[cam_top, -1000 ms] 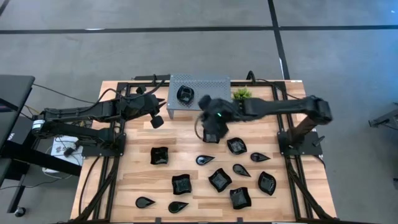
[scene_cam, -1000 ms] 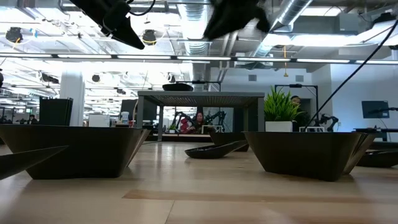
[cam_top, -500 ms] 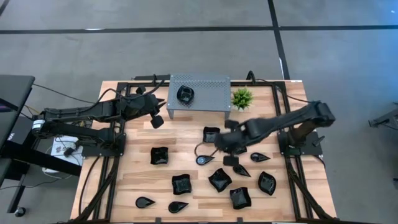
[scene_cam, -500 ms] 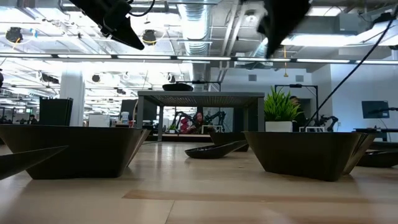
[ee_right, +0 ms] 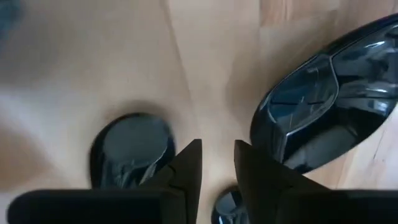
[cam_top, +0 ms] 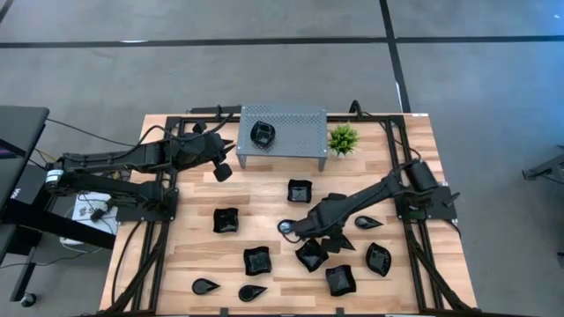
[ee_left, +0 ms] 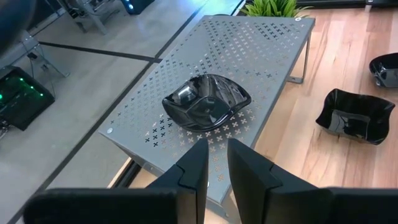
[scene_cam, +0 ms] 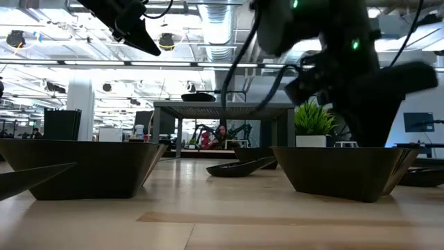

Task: Pick & Place Mini shaped plates
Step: Stack the black leaf-shaped plate on top of the stacked black leaf-shaped plates on the shelf

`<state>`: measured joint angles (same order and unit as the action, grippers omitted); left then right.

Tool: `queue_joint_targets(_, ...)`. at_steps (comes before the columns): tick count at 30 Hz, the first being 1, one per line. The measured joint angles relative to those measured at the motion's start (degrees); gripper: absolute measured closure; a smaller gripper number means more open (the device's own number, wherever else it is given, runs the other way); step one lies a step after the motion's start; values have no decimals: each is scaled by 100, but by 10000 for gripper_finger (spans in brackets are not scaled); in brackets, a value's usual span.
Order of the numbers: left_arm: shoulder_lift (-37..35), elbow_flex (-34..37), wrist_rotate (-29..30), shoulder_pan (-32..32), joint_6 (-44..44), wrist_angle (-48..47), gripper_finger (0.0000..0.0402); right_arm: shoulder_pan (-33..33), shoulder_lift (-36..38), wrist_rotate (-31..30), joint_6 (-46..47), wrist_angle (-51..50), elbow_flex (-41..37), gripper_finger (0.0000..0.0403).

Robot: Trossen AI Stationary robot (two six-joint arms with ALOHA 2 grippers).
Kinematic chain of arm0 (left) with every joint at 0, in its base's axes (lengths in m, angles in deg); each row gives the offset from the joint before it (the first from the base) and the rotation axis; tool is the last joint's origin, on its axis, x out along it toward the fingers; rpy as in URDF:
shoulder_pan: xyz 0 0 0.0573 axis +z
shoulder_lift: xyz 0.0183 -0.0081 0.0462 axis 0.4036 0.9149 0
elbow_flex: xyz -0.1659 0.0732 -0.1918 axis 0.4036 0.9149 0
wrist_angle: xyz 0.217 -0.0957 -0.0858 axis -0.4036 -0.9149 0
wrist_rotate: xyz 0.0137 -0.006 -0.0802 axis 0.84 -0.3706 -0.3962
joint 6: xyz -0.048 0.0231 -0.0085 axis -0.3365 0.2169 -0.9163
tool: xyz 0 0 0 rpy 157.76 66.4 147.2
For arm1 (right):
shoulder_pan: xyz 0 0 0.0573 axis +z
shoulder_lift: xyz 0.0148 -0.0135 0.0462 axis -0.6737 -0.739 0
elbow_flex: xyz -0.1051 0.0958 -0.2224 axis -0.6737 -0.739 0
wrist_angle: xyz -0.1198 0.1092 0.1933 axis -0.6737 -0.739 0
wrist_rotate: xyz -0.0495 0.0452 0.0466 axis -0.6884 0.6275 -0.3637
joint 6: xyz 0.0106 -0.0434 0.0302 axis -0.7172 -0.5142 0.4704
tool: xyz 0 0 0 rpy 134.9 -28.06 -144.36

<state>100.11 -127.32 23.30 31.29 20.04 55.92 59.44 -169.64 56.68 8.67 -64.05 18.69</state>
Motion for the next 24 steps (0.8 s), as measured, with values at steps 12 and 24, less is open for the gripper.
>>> queue_joint_targets(12, 0, 0, 0, 0, 8, -1, 339, -143, -202, -331, -278, -78, 17, 315)
queue_joint_targets(24, 0, 0, 2, 0, 8, -42, 339, -222, 237, -726, -681, 93, -96, 316)
